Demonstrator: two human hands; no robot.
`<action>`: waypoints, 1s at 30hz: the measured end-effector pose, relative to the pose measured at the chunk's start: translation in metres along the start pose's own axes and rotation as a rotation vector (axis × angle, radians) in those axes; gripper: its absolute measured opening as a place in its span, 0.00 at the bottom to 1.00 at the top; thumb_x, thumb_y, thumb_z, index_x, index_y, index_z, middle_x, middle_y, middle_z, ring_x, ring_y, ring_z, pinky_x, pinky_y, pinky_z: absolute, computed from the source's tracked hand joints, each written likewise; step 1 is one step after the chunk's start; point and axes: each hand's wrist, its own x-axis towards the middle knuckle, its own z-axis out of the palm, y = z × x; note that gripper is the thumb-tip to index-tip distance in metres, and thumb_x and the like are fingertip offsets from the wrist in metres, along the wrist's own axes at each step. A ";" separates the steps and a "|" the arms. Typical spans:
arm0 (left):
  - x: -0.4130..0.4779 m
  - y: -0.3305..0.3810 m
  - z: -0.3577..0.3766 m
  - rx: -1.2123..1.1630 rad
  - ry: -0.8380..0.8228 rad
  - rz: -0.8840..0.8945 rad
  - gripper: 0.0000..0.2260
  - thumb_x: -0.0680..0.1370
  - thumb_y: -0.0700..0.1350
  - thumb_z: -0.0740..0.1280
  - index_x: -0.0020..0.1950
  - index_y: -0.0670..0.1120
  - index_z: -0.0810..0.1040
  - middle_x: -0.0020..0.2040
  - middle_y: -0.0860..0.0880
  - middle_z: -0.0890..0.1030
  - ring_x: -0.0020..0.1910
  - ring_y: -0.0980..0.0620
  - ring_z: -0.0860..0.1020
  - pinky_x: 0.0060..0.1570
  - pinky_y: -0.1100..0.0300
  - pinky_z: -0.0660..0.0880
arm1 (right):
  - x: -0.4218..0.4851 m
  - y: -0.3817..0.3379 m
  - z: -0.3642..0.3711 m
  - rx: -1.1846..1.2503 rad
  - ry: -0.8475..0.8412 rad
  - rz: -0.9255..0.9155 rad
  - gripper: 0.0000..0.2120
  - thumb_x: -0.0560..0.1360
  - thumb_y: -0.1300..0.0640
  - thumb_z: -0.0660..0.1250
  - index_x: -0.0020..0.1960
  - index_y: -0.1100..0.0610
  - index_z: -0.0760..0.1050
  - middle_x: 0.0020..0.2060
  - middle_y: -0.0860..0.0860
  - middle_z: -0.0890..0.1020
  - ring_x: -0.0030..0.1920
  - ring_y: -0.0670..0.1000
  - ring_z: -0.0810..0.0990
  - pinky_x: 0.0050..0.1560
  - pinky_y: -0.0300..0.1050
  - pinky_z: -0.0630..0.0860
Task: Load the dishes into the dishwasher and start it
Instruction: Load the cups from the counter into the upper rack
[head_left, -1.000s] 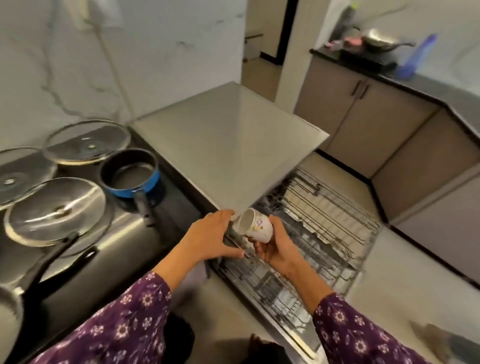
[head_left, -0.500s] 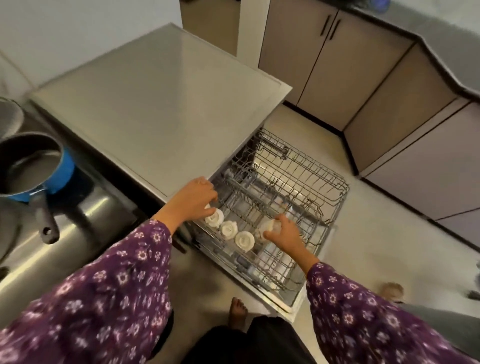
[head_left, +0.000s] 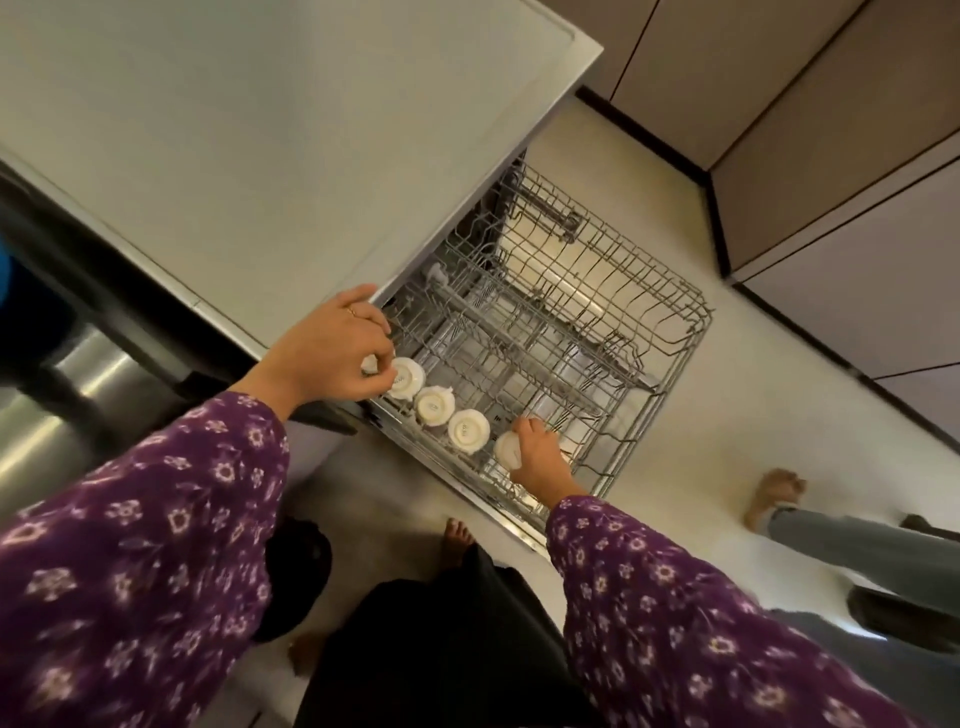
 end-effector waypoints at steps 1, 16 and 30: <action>0.000 0.000 0.001 0.004 0.004 0.001 0.14 0.73 0.57 0.60 0.33 0.54 0.79 0.35 0.57 0.81 0.50 0.56 0.79 0.74 0.55 0.51 | 0.002 0.000 0.003 0.000 -0.008 0.007 0.31 0.69 0.61 0.73 0.68 0.57 0.63 0.63 0.55 0.69 0.62 0.58 0.69 0.60 0.53 0.72; -0.001 -0.006 0.011 -0.003 0.055 -0.013 0.13 0.72 0.57 0.61 0.33 0.53 0.78 0.33 0.57 0.80 0.48 0.56 0.78 0.74 0.62 0.45 | 0.028 -0.006 0.024 -0.135 -0.188 -0.006 0.36 0.70 0.65 0.72 0.72 0.58 0.58 0.68 0.57 0.63 0.68 0.59 0.63 0.66 0.54 0.70; -0.007 0.025 -0.026 -0.530 -0.074 -0.259 0.08 0.74 0.55 0.68 0.46 0.53 0.81 0.42 0.60 0.80 0.43 0.61 0.77 0.71 0.57 0.59 | -0.042 -0.101 -0.011 -0.023 0.149 -0.108 0.23 0.76 0.56 0.64 0.69 0.58 0.63 0.65 0.56 0.68 0.65 0.57 0.66 0.65 0.49 0.66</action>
